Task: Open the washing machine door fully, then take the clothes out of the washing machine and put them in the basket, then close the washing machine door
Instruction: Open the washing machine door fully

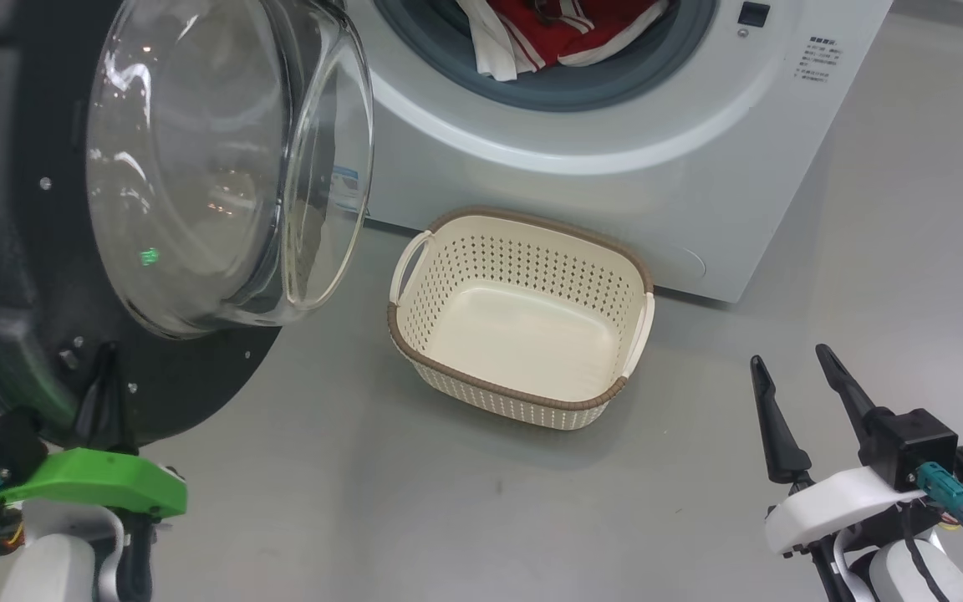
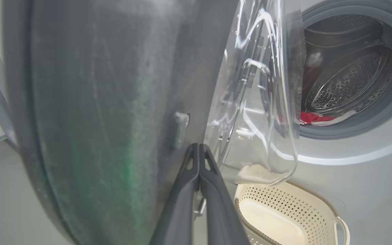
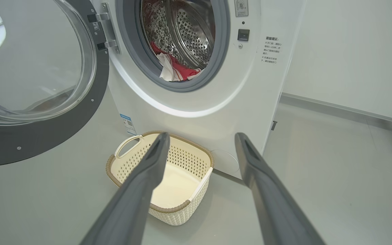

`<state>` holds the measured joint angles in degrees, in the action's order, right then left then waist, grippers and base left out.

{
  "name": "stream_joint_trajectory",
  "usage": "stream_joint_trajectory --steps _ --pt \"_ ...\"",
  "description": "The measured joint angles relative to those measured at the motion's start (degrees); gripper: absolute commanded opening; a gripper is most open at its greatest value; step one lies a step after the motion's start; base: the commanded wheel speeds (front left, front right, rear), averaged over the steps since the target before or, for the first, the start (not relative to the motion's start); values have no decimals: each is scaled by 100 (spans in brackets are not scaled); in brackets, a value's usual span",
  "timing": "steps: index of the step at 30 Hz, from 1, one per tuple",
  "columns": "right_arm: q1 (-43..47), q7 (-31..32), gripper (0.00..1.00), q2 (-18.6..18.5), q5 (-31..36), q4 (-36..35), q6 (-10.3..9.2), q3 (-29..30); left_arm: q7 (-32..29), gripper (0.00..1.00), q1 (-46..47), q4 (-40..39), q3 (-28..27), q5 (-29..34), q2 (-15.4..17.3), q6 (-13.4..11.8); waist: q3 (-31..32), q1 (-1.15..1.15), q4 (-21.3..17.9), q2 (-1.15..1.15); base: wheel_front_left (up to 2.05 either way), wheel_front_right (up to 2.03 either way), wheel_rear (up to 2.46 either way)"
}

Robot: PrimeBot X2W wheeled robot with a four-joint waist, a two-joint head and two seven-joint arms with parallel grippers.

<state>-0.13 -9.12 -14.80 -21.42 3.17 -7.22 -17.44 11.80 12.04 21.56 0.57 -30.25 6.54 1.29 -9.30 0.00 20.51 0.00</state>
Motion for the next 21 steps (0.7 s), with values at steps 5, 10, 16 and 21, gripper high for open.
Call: stream_joint_trajectory --steps 5,10,16,21 --pt "-113 132 100 -90 82 -104 0 -8 45 0 27 45 -322 -93 193 -53 -193 0 11 0 0 0 0" --pt "-210 289 100 -185 182 -238 0 -12 64 0 157 92 -578 -299 327 -58 -407 0 14 0 0 0 0" --pt "-333 460 100 -271 311 -404 0 -27 87 0 398 224 -900 -419 566 -58 -700 0 2 0 0 0 0" --pt "-446 573 100 -304 396 -513 0 -29 88 0 641 393 -1105 -619 720 -57 -946 0 -17 0 0 0 0"
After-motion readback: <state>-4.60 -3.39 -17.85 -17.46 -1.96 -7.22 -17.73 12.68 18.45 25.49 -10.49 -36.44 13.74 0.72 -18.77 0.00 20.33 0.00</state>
